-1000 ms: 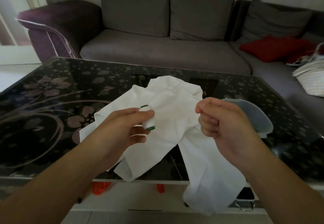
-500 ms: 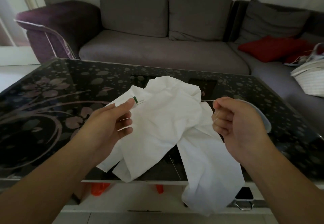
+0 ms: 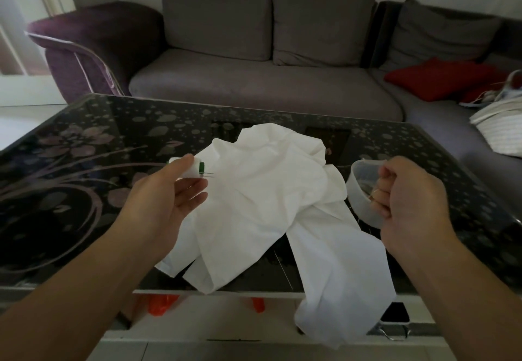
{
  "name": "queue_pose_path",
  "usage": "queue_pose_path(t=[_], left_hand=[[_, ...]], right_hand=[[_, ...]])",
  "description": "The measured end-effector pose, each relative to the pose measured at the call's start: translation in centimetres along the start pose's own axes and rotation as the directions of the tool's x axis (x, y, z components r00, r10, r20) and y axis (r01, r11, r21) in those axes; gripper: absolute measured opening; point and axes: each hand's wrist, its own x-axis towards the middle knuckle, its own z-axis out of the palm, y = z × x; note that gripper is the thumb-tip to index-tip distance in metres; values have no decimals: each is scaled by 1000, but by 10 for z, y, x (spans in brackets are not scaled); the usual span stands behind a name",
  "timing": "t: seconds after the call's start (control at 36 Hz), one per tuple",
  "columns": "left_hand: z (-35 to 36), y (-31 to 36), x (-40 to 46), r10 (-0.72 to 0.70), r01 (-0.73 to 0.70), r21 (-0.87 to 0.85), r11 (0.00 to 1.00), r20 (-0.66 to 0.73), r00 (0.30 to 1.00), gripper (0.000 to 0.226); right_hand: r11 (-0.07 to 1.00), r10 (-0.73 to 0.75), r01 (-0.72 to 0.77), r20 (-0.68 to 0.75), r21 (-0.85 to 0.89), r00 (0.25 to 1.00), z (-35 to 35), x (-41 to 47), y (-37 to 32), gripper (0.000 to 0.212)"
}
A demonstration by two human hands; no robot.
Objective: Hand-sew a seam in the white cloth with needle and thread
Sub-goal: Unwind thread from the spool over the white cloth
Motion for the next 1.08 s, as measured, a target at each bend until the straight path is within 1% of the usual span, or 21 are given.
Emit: queue_pose_path(t=[0.06,0.14,0.19,0.22,0.28,0.31,0.33,0.42,0.47,0.5,0.56,0.64,0.69,0.78,0.86,0.89,0.92,0.94,0.97,1.03,1.08], left_hand=[[-1,1,1,-7,7,-8,1000,-18,1000,33],[-1,3,-3,-10,9,-38,999,-28,1000,22],[1,3,-6,-6,6,-5,1000,-13,1000,22],[2,4,-7,-2,2,17,1000,2,1000,25],[4,5,-10,10,-12,55,998,39,999,28],[5,5,-13,16,-21,78,997,68,998,27],[6,6,-15,20,-30,103,994,103,994,25],[9,6,-22,25,-56,164,985,185,982,20],[11,7,-26,37,-80,197,977,211,977,22],[12,7,-28,43,-91,211,973,221,974,24],[13,8,-30,53,-111,236,965,241,969,26],[11,9,-30,82,-146,284,947,226,971,23],[8,11,-27,118,-168,325,931,168,979,21],[2,14,-18,189,-196,372,907,54,980,12],[-2,17,-9,212,-174,384,907,-57,976,16],[-4,18,-7,216,-169,388,906,-81,973,17],[-6,19,-5,219,-163,397,903,-98,971,17],[-7,19,-3,218,-155,410,899,-110,970,18],[-9,19,-1,216,-146,429,891,-119,969,20],[-10,19,0,208,-128,476,870,-119,971,24],[-8,18,-2,215,-135,533,835,-91,972,24]], right_hand=[[999,-21,20,-30,-25,999,-1,1,-2,22],[987,-84,72,-82,-143,993,2,0,-4,12],[966,-123,97,-96,-241,988,5,0,-4,12],[933,-157,108,-118,-342,981,6,-1,-5,14],[783,-287,156,-127,-603,950,7,-1,-7,20],[712,-363,203,-105,-672,926,7,-2,-8,20],[670,-410,243,-77,-701,909,8,-6,-11,17],[581,-475,293,-25,-759,879,11,-11,-16,26],[552,-487,313,6,-773,874,14,-14,-19,24],[566,-471,309,9,-765,882,15,-14,-21,19],[596,-404,271,9,-756,915,12,-11,-19,25],[638,-204,140,9,-757,979,7,-4,-14,31],[684,-99,59,-12,-727,995,5,-2,-14,31],[794,-5,-40,-73,-607,997,1,4,-13,26],[804,132,-189,-140,-563,981,4,10,-15,13],[784,212,-252,-136,-568,968,7,14,-19,26],[753,298,-300,-103,-585,949,8,15,-23,47],[725,349,-303,-50,-619,936,3,16,-26,64],[701,385,-319,-39,-638,922,0,19,-27,73],[691,375,-324,-64,-646,925,3,25,-26,73],[730,209,-220,-95,-647,973,-1,24,-18,48]])
